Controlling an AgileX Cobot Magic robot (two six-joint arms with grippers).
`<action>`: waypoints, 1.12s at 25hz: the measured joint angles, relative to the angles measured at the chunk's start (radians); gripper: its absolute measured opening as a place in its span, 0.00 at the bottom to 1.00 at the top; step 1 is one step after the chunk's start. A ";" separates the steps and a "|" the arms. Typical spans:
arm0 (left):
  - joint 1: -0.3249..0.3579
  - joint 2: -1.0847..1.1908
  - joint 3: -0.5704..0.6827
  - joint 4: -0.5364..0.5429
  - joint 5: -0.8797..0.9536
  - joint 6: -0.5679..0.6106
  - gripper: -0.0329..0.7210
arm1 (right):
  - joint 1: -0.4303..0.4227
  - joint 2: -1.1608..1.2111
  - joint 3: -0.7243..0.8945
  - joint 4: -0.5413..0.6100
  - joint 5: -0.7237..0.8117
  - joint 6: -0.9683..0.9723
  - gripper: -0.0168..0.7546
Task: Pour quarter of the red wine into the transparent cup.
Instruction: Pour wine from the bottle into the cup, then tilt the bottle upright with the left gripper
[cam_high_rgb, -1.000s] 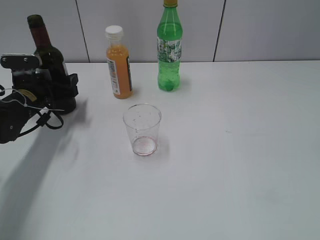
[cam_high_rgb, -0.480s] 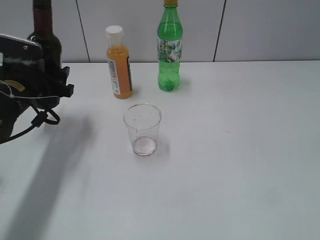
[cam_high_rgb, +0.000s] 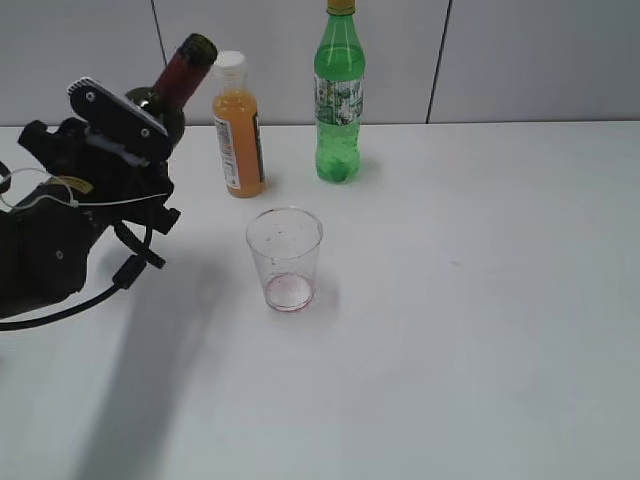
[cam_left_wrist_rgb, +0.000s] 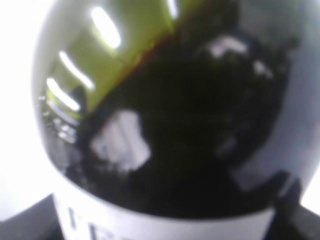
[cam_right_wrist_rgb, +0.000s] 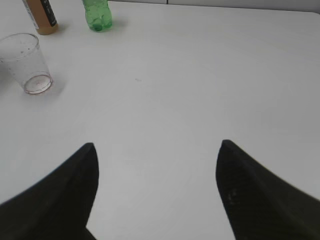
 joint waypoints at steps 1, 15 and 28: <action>-0.002 0.000 0.000 -0.022 -0.003 0.034 0.78 | 0.000 0.000 0.000 0.000 0.000 0.000 0.78; -0.003 -0.001 0.000 -0.075 -0.109 0.338 0.78 | 0.000 0.000 0.000 0.000 0.000 0.000 0.78; -0.003 -0.001 0.000 -0.057 -0.116 0.481 0.78 | 0.000 0.000 0.000 0.000 0.000 0.000 0.78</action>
